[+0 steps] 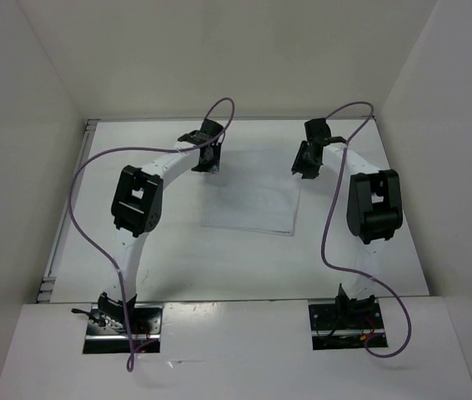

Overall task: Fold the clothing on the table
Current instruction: Flatten the skirt out, then fold the skirt

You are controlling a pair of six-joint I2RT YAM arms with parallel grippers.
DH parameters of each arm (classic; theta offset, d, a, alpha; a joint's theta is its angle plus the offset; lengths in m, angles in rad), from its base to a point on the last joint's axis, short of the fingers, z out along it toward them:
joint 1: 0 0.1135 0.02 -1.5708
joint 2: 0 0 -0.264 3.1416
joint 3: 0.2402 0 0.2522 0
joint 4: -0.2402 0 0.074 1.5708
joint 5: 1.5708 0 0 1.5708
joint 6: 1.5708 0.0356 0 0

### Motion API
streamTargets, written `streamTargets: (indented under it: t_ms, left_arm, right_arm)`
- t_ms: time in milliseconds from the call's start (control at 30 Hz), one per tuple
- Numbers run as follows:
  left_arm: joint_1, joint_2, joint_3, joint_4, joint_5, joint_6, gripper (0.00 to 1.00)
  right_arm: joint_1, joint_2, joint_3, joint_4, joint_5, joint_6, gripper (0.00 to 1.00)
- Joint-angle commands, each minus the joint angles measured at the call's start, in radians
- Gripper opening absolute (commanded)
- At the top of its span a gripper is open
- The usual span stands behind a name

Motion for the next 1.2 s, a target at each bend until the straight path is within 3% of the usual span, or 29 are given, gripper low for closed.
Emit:
streamTargets:
  t_ms: [0,33,67,233,433,467,633,1167]
  left_arm:
    - [0.009,-0.196,-0.05,0.009,-0.019,0.023,0.58]
    - [0.009,-0.247,-0.096,0.042,-0.009,0.023,0.7]
    - [0.0,-0.298,-0.148,0.062,0.001,0.033,0.73]
    - [-0.023,-0.536,-0.401,0.047,0.047,0.02,0.75]
    - [-0.014,-0.593,-0.653,0.058,0.195,-0.032,0.46]
    - [-0.014,-0.593,-0.673,0.071,0.214,-0.043,0.46]
    - [-0.014,-0.604,-0.727,0.142,0.301,-0.052,0.47]
    - [-0.004,-0.473,-0.736,0.182,0.372,-0.106,0.47]
  right_arm:
    - [-0.001,-0.192,0.019,0.034,0.002,-0.037,0.44]
    - [-0.001,-0.218,0.006,0.016,0.013,-0.037,0.44]
    - [-0.001,-0.24,-0.008,-0.024,0.013,-0.028,0.46]
    - [-0.001,-0.361,-0.213,-0.058,-0.065,0.05,0.46]
    - [0.017,-0.45,-0.437,-0.038,-0.138,0.132,0.46]
    - [0.026,-0.45,-0.472,-0.029,-0.138,0.146,0.46]
    - [0.026,-0.475,-0.548,-0.009,-0.163,0.166,0.46]
    - [0.074,-0.409,-0.613,0.016,-0.201,0.207,0.43]
